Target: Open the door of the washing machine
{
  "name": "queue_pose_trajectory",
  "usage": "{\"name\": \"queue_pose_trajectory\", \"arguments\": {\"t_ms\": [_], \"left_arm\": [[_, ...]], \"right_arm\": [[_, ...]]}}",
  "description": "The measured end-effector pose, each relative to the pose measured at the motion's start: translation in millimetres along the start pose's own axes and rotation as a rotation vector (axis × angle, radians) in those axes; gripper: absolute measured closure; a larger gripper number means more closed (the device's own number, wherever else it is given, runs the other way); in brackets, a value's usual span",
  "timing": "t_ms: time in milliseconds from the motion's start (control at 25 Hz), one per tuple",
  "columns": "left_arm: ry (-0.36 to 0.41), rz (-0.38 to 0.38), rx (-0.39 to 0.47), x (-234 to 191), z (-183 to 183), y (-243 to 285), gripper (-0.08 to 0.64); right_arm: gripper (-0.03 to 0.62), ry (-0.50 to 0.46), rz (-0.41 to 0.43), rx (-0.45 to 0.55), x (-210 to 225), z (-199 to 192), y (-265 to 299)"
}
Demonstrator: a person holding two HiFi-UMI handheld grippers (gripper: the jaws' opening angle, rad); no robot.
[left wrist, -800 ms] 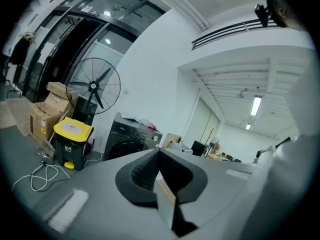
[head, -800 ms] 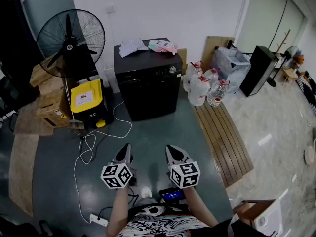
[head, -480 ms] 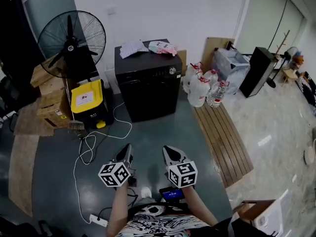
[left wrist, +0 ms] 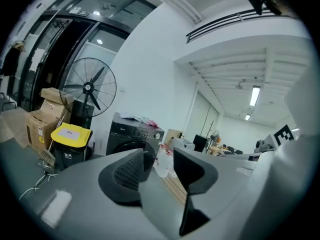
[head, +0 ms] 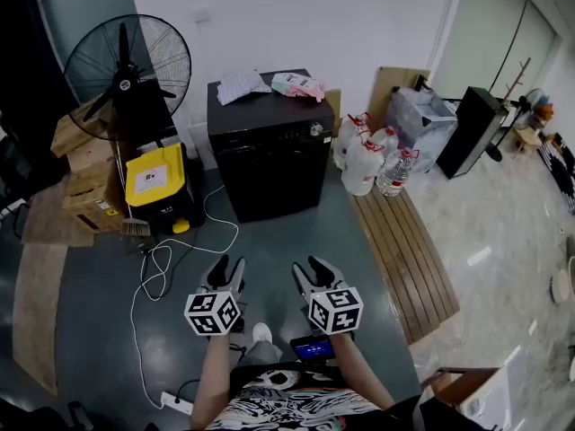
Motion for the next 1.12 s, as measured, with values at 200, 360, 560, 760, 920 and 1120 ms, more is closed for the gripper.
{"name": "queue_pose_trajectory", "arguments": {"t_ms": [200, 360, 560, 760, 920, 1120], "left_arm": [[0.014, -0.007, -0.025, -44.7, -6.8, 59.2, 0.379], [0.046, -0.060, -0.069, -100.2, -13.8, 142.4, 0.379], [0.134, -0.143, -0.197, -167.6, -33.8, 241.8, 0.379], [0.195, -0.206, -0.286, -233.7, -52.7, 335.5, 0.379], [0.181, -0.243, -0.341, -270.7, -77.2, 390.2, 0.379], [0.213, -0.284, -0.391, -302.5, -108.9, 433.5, 0.379]], "right_arm": [[0.423, -0.007, -0.027, -0.027, 19.9, -3.3, 58.3], [0.424, 0.002, -0.080, -0.062, 45.9, -10.8, 137.8], [0.419, 0.064, -0.160, -0.124, 75.6, -21.7, 246.7], [0.421, 0.057, -0.213, -0.192, 100.1, -24.9, 362.4], [0.422, 0.059, -0.226, -0.241, 117.4, -36.8, 425.0], [0.423, 0.068, -0.237, -0.284, 133.9, -53.1, 462.6]]}}
Point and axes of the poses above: the fingertips, and each gripper's own axes: y forward along the fingers, x to its right, z out of its top, the point moved 4 cm from there along -y, backward along the fingers, and after that the axes turned 8 degrees about x, right-handed, at the moved point
